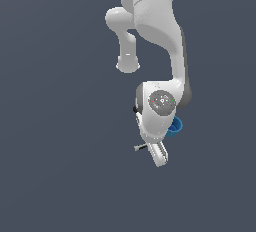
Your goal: Pick up a designated object from a clutter of objects.
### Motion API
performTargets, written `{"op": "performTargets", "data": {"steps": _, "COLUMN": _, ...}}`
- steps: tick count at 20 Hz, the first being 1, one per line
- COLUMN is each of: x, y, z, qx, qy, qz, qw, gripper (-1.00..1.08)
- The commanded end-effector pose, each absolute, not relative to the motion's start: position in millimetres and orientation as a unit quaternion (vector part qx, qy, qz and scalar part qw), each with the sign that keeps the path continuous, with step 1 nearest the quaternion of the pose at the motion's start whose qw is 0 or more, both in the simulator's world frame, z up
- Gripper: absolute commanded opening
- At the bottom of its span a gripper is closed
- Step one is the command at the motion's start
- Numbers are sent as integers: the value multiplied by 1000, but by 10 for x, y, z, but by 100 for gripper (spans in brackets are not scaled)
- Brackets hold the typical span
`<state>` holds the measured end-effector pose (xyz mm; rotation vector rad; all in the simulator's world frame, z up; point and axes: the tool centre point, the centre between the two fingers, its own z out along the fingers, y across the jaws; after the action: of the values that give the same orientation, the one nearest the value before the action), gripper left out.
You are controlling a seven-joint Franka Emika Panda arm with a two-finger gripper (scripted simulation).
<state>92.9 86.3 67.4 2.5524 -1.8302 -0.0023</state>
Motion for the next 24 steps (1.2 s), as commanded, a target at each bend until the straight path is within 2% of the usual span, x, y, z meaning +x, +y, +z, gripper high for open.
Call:
{"op": "performTargets", "data": {"steps": 1, "x": 906, "y": 861, "z": 902, "qx": 813, "qy": -583, "qz": 0, "qw": 0, "gripper": -100}}
{"op": "performTargets", "data": {"steps": 16, "x": 721, "y": 844, "z": 2668, "qx": 812, "qy": -583, "qz": 0, "qw": 0, "gripper": -100}}
{"op": "performTargets", "data": {"steps": 24, "x": 670, "y": 844, "z": 3374, "qx": 812, "qy": -583, "qz": 0, "qw": 0, "gripper": -100}}
